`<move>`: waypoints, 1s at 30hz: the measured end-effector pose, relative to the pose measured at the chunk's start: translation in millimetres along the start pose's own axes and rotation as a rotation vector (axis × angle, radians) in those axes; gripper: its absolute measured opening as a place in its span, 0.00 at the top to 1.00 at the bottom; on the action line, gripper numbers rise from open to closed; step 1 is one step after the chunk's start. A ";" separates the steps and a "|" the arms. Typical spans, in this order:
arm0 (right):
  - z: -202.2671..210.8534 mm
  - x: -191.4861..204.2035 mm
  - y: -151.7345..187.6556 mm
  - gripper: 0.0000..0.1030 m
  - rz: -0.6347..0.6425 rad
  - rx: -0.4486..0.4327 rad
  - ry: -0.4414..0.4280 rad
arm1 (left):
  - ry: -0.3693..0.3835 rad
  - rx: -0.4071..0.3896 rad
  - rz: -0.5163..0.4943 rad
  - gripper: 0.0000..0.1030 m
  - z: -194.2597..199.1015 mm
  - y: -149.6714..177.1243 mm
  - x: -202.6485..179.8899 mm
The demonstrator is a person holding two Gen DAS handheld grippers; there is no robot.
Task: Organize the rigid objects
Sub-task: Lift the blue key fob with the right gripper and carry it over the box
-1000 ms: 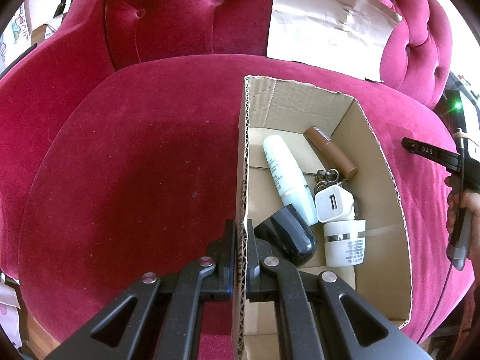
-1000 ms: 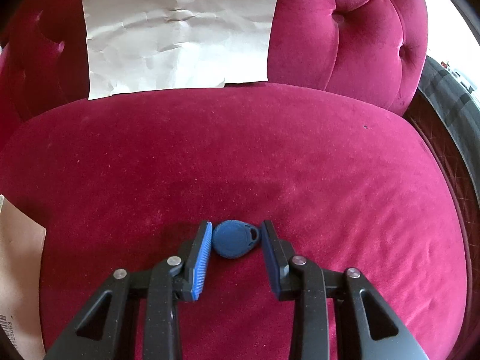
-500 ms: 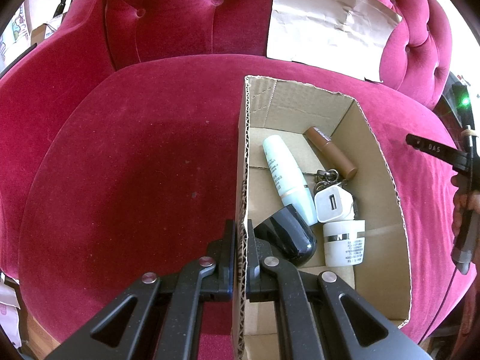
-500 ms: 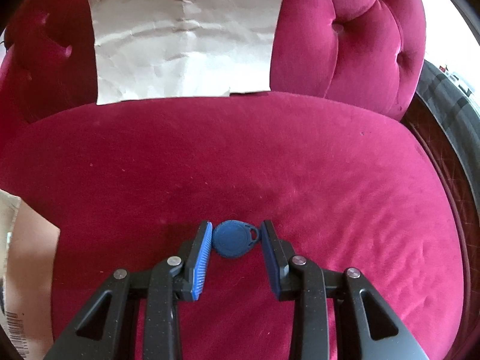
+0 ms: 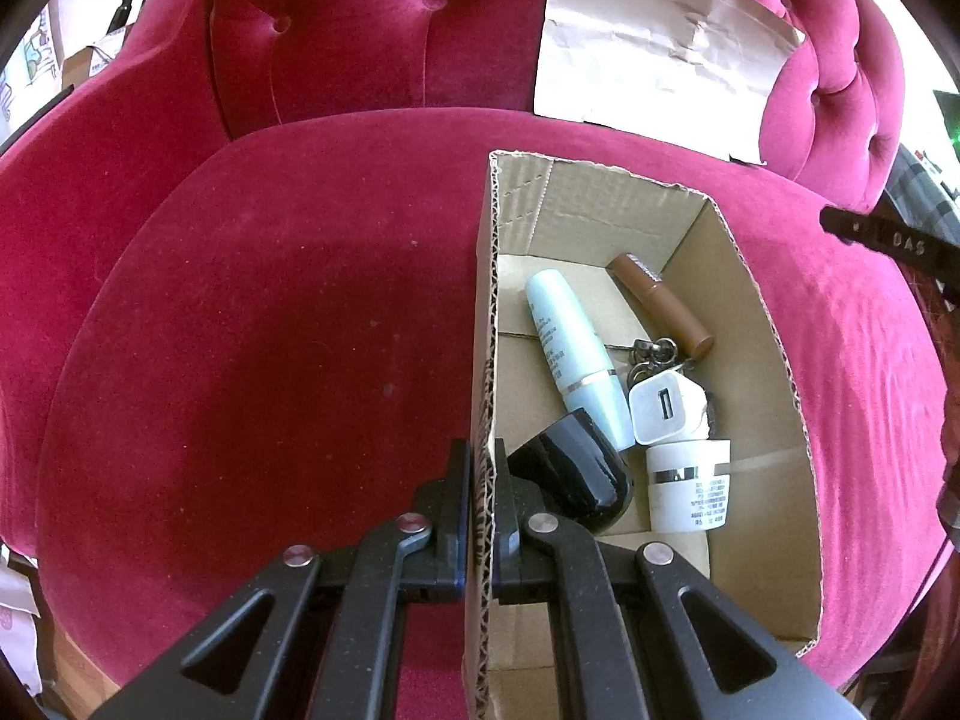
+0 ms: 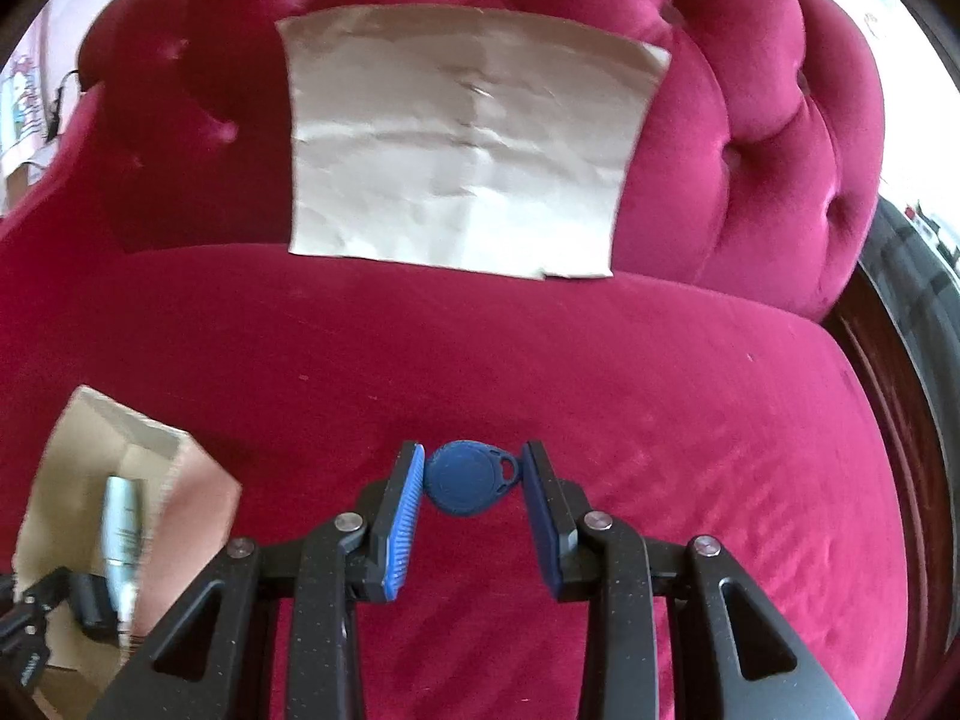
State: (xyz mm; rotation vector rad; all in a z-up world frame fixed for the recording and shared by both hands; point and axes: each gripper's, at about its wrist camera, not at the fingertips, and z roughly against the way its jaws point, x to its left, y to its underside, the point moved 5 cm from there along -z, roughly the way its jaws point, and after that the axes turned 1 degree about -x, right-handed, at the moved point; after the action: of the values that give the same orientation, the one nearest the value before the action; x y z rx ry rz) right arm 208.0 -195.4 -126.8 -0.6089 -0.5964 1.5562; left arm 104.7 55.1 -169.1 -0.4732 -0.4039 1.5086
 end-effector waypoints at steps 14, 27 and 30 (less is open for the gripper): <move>39.9 70.6 -17.9 0.66 0.135 -0.062 -0.123 | 0.001 0.000 -0.001 0.96 0.6 -0.1 -0.5; 56.4 126.6 -12.9 0.66 0.248 -0.072 -0.249 | 0.001 0.000 0.001 0.96 0.7 0.0 -0.6; 56.7 137.3 -8.7 0.66 0.266 -0.063 -0.280 | 0.002 0.000 0.001 0.96 0.4 -0.3 -0.7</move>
State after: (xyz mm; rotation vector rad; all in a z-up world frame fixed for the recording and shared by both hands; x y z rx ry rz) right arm 166.8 -58.9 -84.3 -0.5368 -0.8029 1.8966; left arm 104.7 54.3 -168.5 -0.4748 -0.4022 1.5092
